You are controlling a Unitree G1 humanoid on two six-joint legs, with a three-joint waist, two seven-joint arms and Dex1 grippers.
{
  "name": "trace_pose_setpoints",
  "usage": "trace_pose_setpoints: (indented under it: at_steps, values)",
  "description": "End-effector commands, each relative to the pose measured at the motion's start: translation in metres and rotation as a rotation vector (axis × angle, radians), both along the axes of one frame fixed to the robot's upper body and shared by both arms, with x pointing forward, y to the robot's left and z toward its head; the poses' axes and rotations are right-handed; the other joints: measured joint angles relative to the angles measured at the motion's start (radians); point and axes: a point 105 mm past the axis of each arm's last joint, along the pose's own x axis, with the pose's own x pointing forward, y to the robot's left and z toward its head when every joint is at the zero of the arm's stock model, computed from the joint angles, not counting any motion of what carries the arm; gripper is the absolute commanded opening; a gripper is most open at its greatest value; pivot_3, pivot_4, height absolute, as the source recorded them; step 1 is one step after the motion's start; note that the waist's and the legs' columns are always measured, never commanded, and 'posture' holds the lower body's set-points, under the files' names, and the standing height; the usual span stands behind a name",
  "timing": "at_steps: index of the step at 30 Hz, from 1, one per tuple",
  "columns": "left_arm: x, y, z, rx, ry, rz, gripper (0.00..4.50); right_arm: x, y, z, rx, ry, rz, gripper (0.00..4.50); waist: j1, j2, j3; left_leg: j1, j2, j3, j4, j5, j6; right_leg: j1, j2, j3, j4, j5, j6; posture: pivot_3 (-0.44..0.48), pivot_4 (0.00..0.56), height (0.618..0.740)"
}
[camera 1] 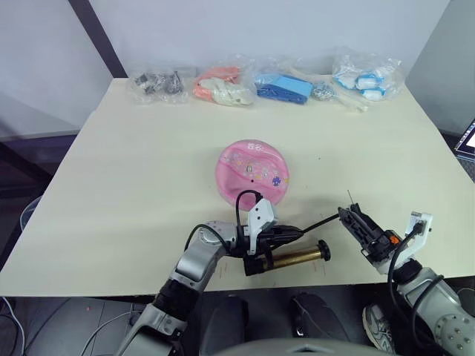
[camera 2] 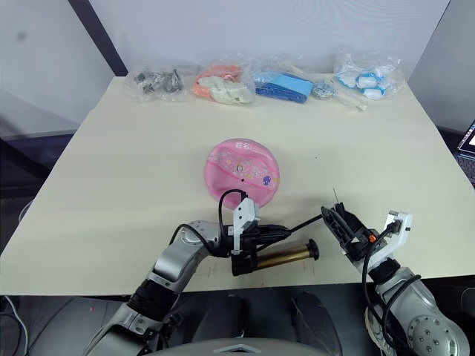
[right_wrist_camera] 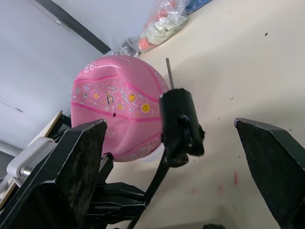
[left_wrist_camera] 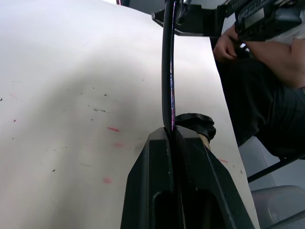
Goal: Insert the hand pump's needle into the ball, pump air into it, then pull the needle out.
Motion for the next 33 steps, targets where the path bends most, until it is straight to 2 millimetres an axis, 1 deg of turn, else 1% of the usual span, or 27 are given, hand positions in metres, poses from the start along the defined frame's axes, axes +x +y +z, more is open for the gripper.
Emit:
trace_pose_setpoints:
  at_steps: [1, 8, 25, 26, 33]
  values:
    - [0.0015, 0.0006, 0.0101, -0.031, -0.026, 0.005, 0.05, -0.0019, -0.0034, 0.0115, -0.018, -0.057, -0.003, 4.5, 0.0, 0.0, 0.0, 0.0, 0.0, 0.0, 0.0, 0.0, 0.0, 0.0, 0.0, 0.0, 0.0, 0.0, 0.0, 0.0, 0.15, 0.74]
    - [-0.0008, 0.0028, 0.0068, -0.018, -0.027, -0.009, 0.05, -0.0002, -0.0112, 0.0133, -0.038, -0.066, -0.007, 4.5, 0.0, 0.0, 0.0, 0.0, 0.0, 0.0, 0.0, 0.0, 0.0, 0.0, 0.0, 0.0, 0.0, 0.0, 0.0, 0.0, 0.15, 0.74]
    - [-0.0039, 0.0041, 0.0031, -0.009, -0.027, -0.015, 0.05, -0.0004, -0.0088, 0.0102, -0.04, -0.04, 0.008, 4.5, 0.0, 0.0, 0.0, 0.0, 0.0, 0.0, 0.0, 0.0, 0.0, 0.0, 0.0, 0.0, 0.0, 0.0, 0.0, 0.0, 0.15, 0.74]
    - [-0.0036, 0.0041, 0.0029, -0.009, -0.027, -0.014, 0.0, -0.0006, -0.0081, 0.0094, -0.04, -0.034, 0.013, 3.99, 0.0, 0.0, 0.0, 0.0, 0.0, 0.0, 0.0, 0.0, 0.0, 0.0, 0.0, 0.0, 0.0, 0.0, 0.0, 0.0, 0.15, 0.74]
    - [-0.0036, 0.0037, 0.0031, -0.011, -0.028, -0.019, 0.0, -0.0021, -0.0055, 0.0058, -0.049, -0.011, 0.03, 3.99, 0.0, 0.0, 0.0, 0.0, 0.0, 0.0, 0.0, 0.0, 0.0, 0.0, 0.0, 0.0, 0.0, 0.0, 0.0, 0.0, 0.15, 0.74]
